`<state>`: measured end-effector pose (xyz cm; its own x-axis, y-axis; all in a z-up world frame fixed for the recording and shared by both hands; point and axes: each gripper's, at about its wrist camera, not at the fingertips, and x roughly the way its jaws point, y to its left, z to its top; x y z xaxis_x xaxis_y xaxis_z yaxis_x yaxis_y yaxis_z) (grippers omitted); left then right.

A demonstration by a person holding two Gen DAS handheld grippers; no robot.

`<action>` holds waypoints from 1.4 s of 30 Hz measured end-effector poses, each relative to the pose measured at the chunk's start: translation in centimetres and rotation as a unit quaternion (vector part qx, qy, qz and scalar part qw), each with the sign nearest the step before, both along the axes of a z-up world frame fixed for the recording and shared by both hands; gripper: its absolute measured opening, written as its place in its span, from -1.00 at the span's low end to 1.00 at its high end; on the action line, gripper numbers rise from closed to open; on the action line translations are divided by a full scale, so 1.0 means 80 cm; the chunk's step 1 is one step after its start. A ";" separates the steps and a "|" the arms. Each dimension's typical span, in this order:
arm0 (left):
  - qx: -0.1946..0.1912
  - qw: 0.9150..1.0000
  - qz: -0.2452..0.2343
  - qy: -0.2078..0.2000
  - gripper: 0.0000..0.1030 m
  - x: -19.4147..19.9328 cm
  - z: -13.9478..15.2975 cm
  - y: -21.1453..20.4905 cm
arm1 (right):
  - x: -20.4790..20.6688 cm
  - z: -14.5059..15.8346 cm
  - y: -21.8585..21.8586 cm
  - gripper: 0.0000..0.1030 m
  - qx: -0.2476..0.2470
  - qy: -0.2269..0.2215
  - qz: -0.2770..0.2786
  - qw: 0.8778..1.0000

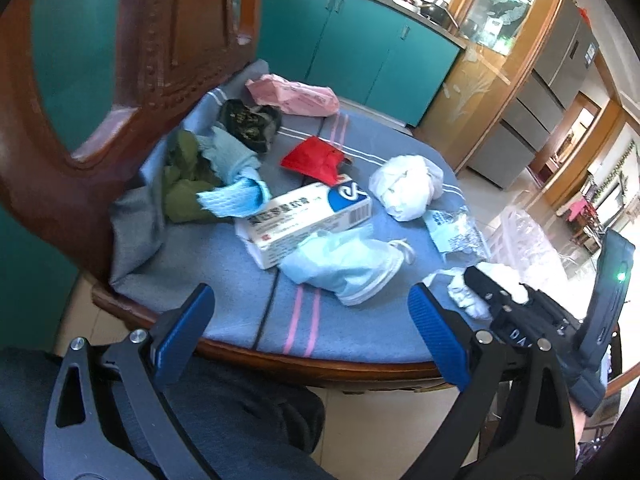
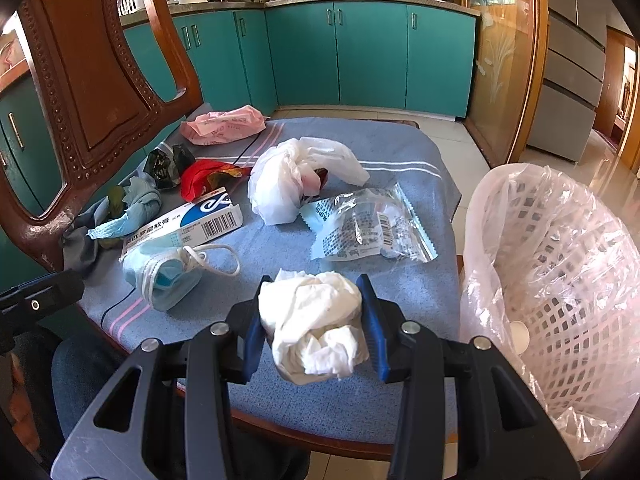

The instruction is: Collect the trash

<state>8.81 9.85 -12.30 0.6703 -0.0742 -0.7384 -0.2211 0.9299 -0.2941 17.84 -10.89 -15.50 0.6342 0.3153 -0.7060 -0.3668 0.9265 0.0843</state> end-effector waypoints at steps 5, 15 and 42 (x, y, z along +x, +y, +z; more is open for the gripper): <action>0.005 1.000 -0.027 0.010 0.89 0.038 -0.007 -0.017 | 0.003 -0.006 0.002 -0.17 -0.006 0.001 0.002 1.000; 0.039 0.997 -0.059 0.036 0.49 0.074 -0.033 -0.042 | 0.009 -0.005 -0.013 -0.17 0.000 0.003 -0.010 1.000; 0.058 0.997 -0.051 0.006 -0.56 0.043 -0.011 -0.038 | 0.006 -0.009 -0.010 -0.14 -0.001 0.012 -0.010 1.000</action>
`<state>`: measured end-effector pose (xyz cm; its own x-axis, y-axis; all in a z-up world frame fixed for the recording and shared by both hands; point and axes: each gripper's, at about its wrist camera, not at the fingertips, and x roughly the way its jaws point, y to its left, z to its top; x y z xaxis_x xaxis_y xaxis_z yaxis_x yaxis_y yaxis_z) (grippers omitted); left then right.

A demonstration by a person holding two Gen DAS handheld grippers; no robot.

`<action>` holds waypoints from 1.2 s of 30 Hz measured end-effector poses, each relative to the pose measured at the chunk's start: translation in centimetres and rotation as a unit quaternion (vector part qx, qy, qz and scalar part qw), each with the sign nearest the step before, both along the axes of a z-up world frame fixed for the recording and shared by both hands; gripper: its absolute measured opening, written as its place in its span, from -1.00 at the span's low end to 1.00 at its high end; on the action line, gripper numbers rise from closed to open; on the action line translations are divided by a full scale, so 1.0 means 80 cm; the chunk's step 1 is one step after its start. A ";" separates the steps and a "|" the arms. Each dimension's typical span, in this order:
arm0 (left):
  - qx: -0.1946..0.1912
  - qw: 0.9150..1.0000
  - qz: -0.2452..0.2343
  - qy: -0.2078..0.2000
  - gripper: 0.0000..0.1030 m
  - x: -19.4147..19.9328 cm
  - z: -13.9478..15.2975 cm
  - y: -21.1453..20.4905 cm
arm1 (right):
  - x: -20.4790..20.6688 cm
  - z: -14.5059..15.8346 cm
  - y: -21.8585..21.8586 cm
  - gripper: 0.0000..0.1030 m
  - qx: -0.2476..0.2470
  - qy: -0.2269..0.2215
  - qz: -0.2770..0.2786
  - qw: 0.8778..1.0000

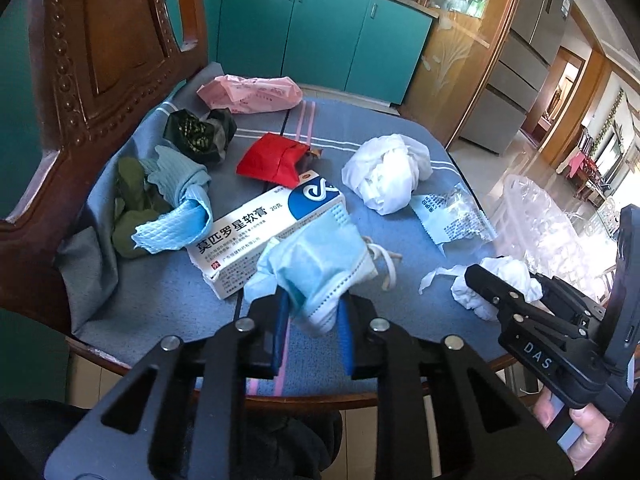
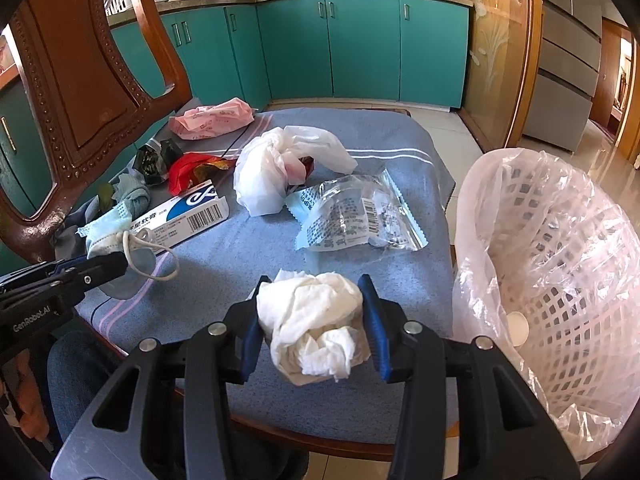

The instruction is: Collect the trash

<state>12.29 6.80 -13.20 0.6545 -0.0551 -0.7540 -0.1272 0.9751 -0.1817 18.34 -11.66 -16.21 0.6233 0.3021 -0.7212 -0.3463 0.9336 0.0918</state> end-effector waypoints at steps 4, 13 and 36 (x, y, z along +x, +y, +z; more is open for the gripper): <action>0.001 1.000 0.001 -0.004 -0.56 -0.003 0.002 0.001 | 0.001 0.000 0.001 -0.11 0.001 0.001 0.001 1.000; 0.002 1.000 0.006 -0.012 -0.56 -0.006 0.007 0.005 | 0.003 -0.002 0.003 0.04 0.001 0.006 0.002 1.000; -0.003 1.000 0.019 -0.012 -0.56 -0.010 0.006 0.016 | 0.002 0.002 0.019 0.20 0.002 0.004 0.023 1.000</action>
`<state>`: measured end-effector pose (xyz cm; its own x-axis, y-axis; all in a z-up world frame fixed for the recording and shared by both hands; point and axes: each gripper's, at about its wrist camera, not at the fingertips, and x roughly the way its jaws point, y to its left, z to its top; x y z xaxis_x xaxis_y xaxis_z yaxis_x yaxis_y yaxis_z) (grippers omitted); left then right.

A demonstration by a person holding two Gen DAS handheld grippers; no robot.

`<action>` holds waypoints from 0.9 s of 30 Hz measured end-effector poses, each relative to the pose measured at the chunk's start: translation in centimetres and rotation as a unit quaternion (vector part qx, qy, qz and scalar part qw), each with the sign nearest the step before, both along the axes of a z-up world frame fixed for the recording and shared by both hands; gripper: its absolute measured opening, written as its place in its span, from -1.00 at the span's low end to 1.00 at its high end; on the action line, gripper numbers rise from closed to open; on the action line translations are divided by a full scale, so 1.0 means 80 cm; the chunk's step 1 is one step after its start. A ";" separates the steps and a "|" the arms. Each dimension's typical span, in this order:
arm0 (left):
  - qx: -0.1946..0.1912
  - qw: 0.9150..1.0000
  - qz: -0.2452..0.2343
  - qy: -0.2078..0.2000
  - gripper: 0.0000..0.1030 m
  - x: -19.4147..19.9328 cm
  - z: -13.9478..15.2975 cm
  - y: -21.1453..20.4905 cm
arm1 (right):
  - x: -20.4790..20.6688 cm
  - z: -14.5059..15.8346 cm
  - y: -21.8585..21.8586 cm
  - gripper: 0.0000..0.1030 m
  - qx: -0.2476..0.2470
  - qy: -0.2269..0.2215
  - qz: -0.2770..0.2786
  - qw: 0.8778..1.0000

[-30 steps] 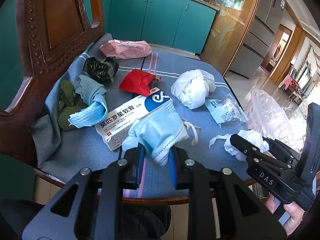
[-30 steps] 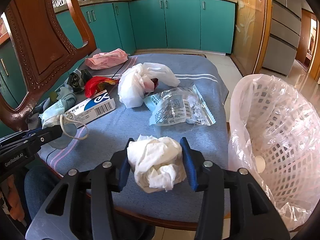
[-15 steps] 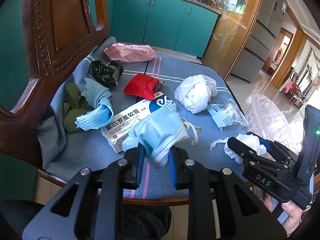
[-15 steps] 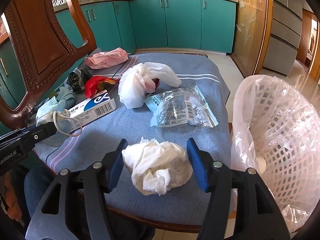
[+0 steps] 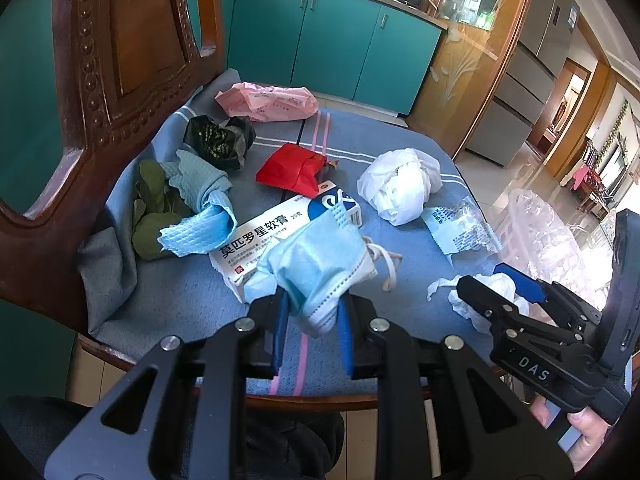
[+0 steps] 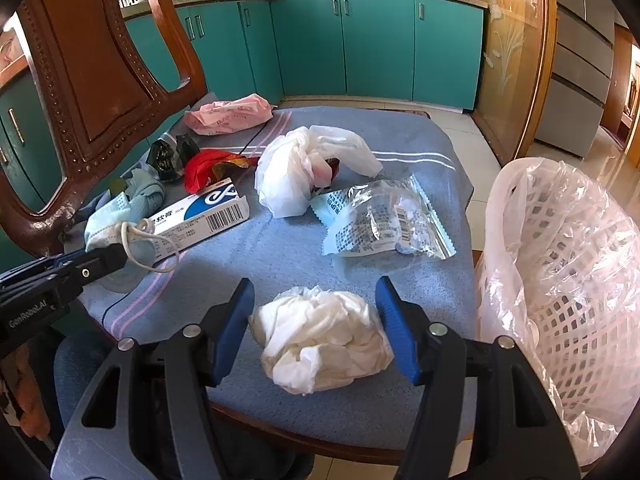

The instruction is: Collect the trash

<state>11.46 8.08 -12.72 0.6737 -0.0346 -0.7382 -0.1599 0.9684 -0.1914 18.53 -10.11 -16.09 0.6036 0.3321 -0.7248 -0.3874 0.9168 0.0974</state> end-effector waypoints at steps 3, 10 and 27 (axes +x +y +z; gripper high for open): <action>-0.001 1.000 0.001 -0.001 -0.56 -0.001 0.000 0.001 | -0.001 0.002 -0.001 0.20 0.002 -0.002 0.000 1.000; -0.001 1.000 0.004 -0.001 -0.56 -0.001 -0.001 0.002 | -0.003 0.003 -0.002 0.20 0.004 -0.003 0.002 1.000; 0.000 1.000 0.009 0.002 -0.56 -0.002 -0.004 0.005 | 0.016 -0.021 0.011 0.26 -0.026 0.002 -0.002 1.000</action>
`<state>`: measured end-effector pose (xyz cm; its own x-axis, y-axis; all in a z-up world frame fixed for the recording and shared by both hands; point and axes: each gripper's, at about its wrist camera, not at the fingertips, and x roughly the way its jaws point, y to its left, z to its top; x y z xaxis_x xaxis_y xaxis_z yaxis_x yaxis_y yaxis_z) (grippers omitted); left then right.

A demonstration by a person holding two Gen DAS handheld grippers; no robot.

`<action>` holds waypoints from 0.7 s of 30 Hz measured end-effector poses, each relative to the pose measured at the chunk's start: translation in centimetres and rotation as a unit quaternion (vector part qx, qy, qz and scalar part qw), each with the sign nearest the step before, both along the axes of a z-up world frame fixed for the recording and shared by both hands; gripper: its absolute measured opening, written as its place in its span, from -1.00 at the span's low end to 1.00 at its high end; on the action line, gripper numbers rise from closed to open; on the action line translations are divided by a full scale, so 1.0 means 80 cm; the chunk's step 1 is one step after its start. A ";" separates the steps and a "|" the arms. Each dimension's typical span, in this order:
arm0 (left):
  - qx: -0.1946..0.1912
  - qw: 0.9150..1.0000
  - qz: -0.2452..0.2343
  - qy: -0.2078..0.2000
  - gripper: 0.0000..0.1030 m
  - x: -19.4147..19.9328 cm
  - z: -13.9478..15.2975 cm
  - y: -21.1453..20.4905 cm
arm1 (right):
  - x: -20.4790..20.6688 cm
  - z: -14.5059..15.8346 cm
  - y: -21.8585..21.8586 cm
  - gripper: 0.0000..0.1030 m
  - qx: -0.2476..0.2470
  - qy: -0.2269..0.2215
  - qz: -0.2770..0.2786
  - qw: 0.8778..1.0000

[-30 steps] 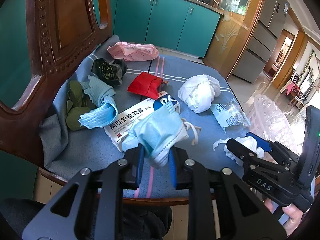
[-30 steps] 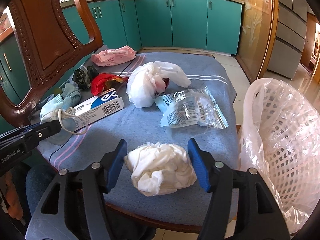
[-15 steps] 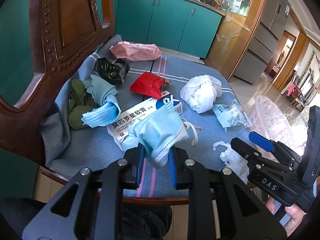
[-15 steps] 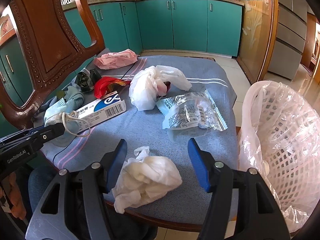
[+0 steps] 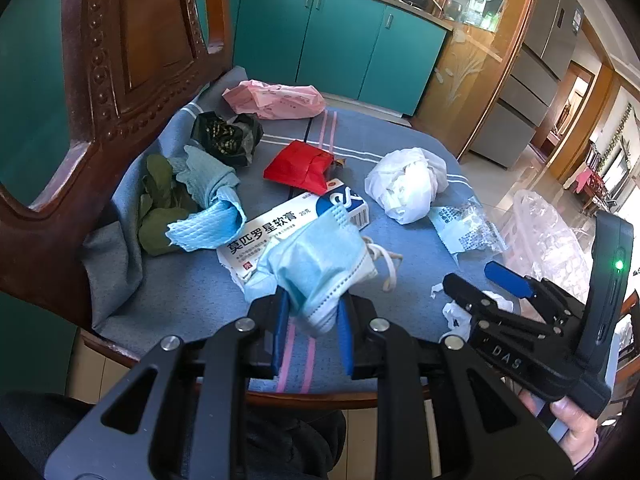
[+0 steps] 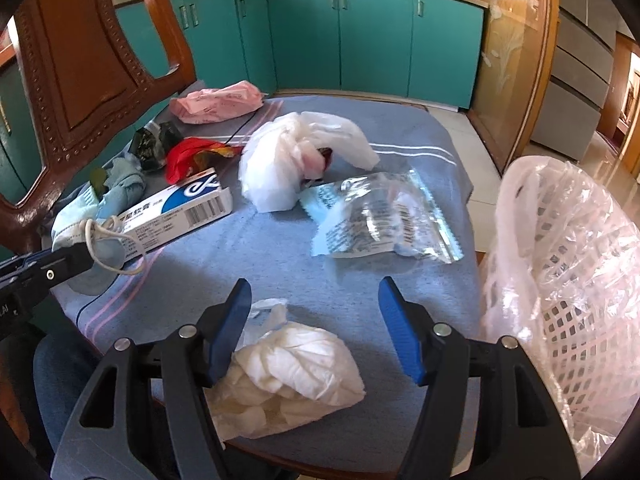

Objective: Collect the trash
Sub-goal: 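Close the right tool on the crumpled white tissue while the left tool holds the mask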

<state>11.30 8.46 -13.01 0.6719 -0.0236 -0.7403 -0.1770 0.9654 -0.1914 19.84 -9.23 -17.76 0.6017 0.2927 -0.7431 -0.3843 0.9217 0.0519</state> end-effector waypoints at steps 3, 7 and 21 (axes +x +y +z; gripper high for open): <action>0.000 1.000 0.002 0.000 -0.56 0.000 -0.001 0.001 | -0.003 -0.001 0.005 -0.03 0.000 -0.003 0.010 1.000; -0.001 1.000 0.003 -0.001 -0.56 0.000 0.000 0.001 | -0.007 0.002 0.006 -0.27 0.008 -0.004 0.020 1.000; -0.009 1.000 0.003 -0.017 -0.56 -0.008 0.011 0.003 | -0.013 0.025 -0.017 -0.38 0.029 -0.019 0.004 0.999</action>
